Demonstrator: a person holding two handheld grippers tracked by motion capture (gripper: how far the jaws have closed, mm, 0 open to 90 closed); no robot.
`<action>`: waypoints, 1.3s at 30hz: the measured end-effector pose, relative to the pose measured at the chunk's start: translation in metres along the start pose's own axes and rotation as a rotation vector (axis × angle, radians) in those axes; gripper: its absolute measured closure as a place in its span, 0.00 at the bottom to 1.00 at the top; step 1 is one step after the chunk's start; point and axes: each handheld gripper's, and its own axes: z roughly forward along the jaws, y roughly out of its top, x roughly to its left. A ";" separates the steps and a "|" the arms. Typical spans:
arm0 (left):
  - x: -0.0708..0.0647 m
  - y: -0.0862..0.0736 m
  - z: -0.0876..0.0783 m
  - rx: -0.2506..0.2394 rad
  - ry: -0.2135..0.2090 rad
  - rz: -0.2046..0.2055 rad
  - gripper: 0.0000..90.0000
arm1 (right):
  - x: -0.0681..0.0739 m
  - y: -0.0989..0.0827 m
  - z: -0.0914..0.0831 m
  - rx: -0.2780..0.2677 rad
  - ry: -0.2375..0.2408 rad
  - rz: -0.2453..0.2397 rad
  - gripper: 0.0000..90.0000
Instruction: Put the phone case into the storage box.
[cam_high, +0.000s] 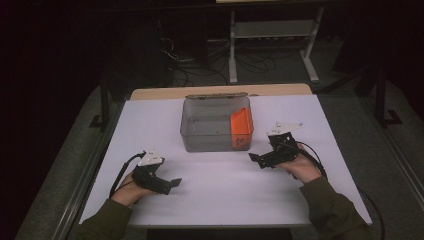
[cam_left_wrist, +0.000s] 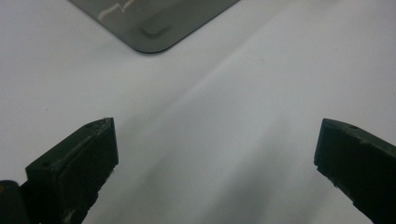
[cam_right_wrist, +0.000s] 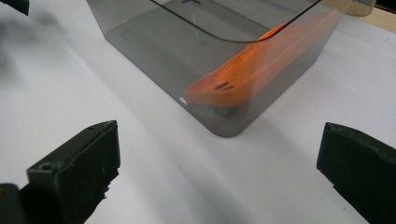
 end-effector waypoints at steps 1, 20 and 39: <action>0.000 0.000 0.000 0.001 0.001 -0.001 0.00 | 0.001 -0.002 -0.001 -0.002 -0.003 -0.001 0.00; -0.003 0.000 0.000 0.002 -0.005 0.008 0.00 | 0.010 -0.037 -0.017 -0.023 -0.034 0.003 0.00; -0.004 -0.001 0.000 0.004 -0.010 0.015 0.00 | 0.024 -0.063 -0.025 -0.020 -0.043 -0.027 0.00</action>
